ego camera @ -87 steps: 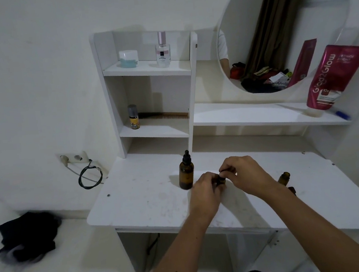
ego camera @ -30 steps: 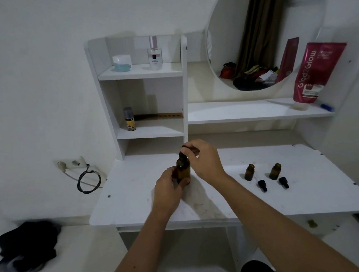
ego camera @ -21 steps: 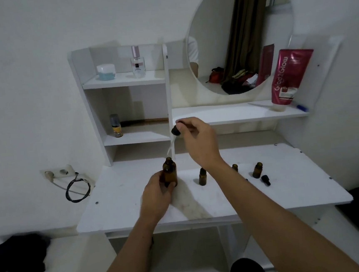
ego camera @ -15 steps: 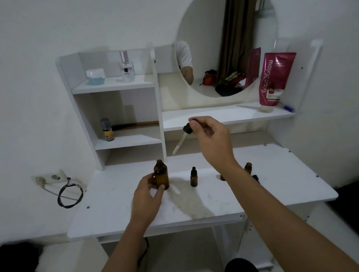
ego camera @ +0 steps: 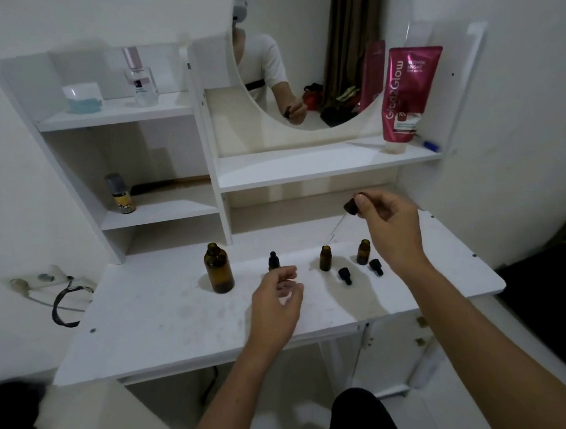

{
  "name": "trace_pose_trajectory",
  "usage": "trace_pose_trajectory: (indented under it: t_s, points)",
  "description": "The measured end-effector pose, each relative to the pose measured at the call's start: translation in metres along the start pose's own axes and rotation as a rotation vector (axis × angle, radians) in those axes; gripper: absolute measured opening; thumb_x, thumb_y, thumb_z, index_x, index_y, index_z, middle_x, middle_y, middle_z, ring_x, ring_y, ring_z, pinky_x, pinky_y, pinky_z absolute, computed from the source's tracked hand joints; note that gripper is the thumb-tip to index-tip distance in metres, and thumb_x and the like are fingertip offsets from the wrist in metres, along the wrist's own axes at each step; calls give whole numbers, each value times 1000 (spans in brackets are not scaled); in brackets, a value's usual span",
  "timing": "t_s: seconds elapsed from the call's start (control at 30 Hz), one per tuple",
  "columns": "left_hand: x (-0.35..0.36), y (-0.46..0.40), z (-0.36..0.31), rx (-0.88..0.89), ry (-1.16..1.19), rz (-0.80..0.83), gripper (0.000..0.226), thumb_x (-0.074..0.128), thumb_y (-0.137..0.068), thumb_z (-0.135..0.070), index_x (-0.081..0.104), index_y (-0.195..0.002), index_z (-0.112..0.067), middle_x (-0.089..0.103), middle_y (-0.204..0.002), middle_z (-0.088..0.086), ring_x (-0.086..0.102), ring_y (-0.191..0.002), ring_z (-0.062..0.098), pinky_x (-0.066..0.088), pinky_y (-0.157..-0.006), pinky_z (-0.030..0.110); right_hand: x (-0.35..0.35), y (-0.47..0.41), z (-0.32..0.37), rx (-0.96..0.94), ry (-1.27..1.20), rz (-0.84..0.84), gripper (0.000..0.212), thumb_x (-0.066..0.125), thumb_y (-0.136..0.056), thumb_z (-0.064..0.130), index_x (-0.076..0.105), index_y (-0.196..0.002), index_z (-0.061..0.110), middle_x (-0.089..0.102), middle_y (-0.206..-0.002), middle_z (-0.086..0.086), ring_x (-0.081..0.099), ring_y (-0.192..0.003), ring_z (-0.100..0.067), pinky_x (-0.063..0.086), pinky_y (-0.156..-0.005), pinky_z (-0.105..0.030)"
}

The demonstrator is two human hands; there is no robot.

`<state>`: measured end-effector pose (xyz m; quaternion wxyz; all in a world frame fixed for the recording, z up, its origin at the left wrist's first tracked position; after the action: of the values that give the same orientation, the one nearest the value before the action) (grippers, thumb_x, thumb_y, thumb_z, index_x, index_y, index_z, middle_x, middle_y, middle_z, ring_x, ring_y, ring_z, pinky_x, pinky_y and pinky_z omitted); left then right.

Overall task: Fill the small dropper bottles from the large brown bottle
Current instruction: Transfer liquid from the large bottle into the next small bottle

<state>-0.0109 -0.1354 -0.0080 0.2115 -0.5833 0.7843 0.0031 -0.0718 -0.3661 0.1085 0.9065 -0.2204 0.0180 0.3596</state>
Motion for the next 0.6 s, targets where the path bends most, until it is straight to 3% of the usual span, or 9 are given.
trace_pose_trajectory:
  t_s: [0.17, 0.27, 0.4, 0.6]
  points:
    - [43, -14, -10, 6, -44, 67, 46, 67, -97, -24, 54, -141, -21, 57, -138, -8, 57, -122, 6, 50, -103, 24, 4, 0, -10, 21, 17, 19, 10, 68, -98, 30, 74, -105, 28, 77, -95, 11, 73, -92, -8, 59, -85, -26]
    - [52, -24, -11, 6, -70, 48, 47, 66, -97, -25, 52, -142, -19, 55, -139, -5, 58, -121, 9, 51, -104, 30, 7, 1, -15, 11, 46, 41, 14, 67, -98, 32, 75, -108, 25, 77, -99, 10, 71, -77, -12, 62, -80, -36]
    - [60, -40, -13, 24, -107, 37, 48, 66, -97, -30, 53, -141, -18, 59, -134, -6, 62, -109, 5, 53, -99, 30, 9, 0, -20, -13, 66, 55, 20, 66, -99, 33, 75, -113, 22, 77, -103, 10, 64, -58, 0, 61, -81, -40]
    - [66, -52, -8, 48, -137, 20, 26, 68, -96, -25, 66, -122, -21, 67, -111, -10, 63, -98, 4, 53, -88, 19, 13, -3, -12, -43, 70, 65, 16, 67, -99, 27, 76, -111, 21, 78, -99, 12, 71, -83, -2, 58, -87, -30]
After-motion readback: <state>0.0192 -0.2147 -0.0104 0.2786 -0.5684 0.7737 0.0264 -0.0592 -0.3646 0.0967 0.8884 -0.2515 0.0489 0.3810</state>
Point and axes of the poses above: each hand's wrist, its own y-axis away from the middle knuckle, its own x-axis out of the palm, z = x × y, the point moved 6 cm from there along -y, towards the middle knuckle
